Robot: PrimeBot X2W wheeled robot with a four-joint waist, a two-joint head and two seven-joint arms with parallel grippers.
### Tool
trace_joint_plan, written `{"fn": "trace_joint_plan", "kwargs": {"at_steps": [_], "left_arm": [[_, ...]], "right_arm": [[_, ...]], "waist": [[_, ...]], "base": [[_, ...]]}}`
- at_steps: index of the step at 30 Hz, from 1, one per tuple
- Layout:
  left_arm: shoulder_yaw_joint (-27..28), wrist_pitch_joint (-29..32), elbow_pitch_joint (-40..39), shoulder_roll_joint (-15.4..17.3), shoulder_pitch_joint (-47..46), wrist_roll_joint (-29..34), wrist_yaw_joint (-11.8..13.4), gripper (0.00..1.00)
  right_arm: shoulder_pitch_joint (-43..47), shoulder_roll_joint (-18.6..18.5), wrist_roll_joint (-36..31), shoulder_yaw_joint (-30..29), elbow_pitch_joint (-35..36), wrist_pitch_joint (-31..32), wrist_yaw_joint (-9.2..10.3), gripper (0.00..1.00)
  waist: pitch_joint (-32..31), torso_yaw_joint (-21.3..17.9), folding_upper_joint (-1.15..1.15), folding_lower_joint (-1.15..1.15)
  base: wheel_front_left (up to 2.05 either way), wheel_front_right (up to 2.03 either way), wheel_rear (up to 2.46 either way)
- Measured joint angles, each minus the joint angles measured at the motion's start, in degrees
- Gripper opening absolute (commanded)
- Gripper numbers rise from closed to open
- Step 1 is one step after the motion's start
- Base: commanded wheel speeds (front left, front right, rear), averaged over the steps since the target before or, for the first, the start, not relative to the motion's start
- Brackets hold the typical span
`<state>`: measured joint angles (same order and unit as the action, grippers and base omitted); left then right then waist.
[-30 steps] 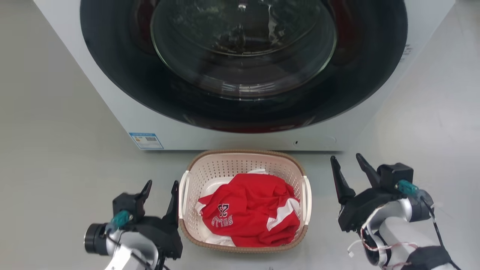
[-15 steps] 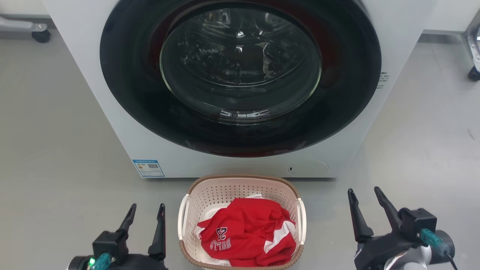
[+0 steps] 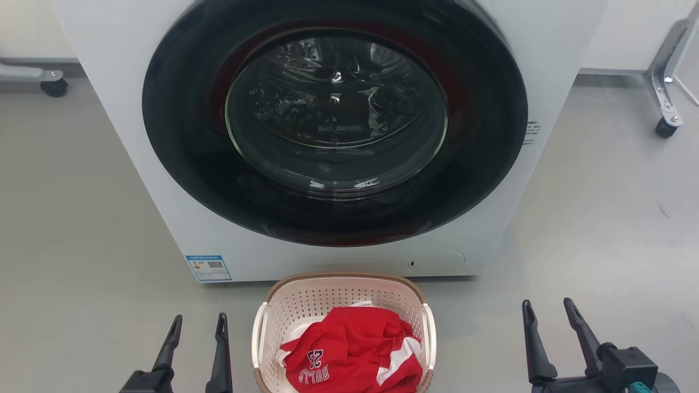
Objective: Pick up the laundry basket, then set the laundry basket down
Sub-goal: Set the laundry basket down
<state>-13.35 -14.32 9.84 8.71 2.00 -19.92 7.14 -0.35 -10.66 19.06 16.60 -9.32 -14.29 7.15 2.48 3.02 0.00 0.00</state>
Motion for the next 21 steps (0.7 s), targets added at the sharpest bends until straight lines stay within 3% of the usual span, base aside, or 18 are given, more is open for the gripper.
{"fn": "trace_joint_plan", "kwargs": {"at_steps": [21], "left_arm": [[1.7, -0.2, -5.3, -1.8, 4.3, 4.4, 0.0, 1.0]], "right_arm": [[6.0, 3.4, -6.6, -4.7, 7.2, 0.0, 0.0, 1.0]], "waist": [[-2.6, -0.9, 0.0, 0.01]], "base": [[0.0, 0.0, 0.0]]}}
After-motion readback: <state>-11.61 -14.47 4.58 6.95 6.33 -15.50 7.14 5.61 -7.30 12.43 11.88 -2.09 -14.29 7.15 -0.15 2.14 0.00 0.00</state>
